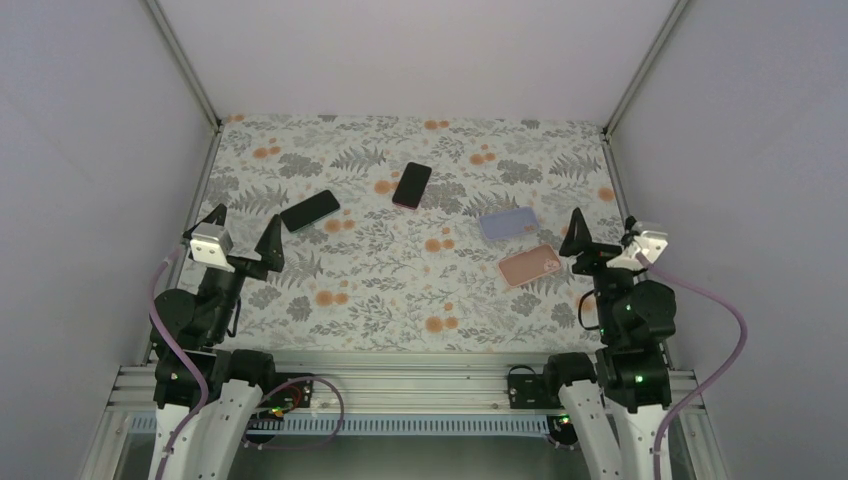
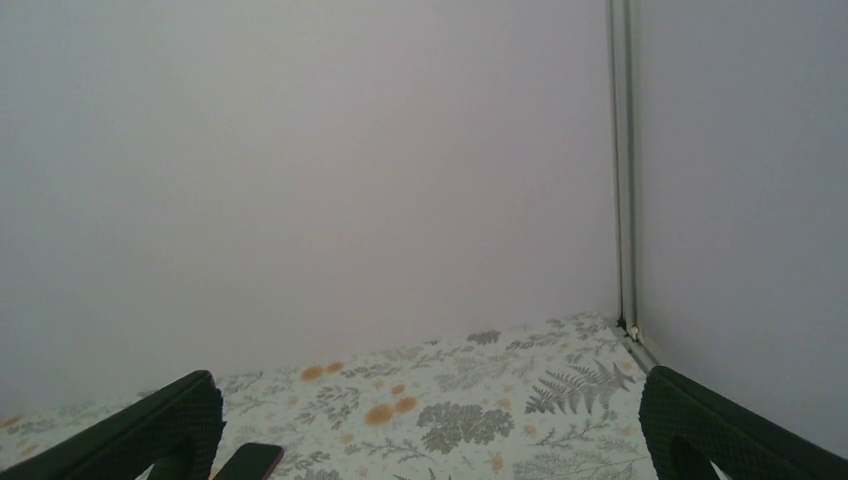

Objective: Put the phone into the phone case

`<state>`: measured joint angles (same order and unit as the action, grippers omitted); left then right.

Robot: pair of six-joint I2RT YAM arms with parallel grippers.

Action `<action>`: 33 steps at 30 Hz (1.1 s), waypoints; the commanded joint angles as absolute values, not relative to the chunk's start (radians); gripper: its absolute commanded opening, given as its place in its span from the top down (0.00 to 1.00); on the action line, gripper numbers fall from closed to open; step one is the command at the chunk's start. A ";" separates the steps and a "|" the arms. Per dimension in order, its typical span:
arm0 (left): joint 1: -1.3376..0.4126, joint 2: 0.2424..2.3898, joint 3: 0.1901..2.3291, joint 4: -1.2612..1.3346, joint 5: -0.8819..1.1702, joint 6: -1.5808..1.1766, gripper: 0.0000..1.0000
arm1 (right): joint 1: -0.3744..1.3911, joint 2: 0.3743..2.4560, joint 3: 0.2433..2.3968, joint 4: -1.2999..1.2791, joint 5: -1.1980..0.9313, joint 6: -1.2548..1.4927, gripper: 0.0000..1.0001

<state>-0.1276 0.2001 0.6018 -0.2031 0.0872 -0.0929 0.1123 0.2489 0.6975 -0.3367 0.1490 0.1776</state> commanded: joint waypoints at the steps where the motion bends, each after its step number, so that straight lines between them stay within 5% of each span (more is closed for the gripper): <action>1: -0.132 0.191 0.596 -0.187 0.091 -0.081 0.00 | 0.124 0.335 0.725 -0.347 0.111 0.216 0.01; 33: -0.132 0.165 0.590 -0.185 0.087 -0.081 0.00 | 0.200 1.536 0.879 -0.030 0.159 0.377 0.06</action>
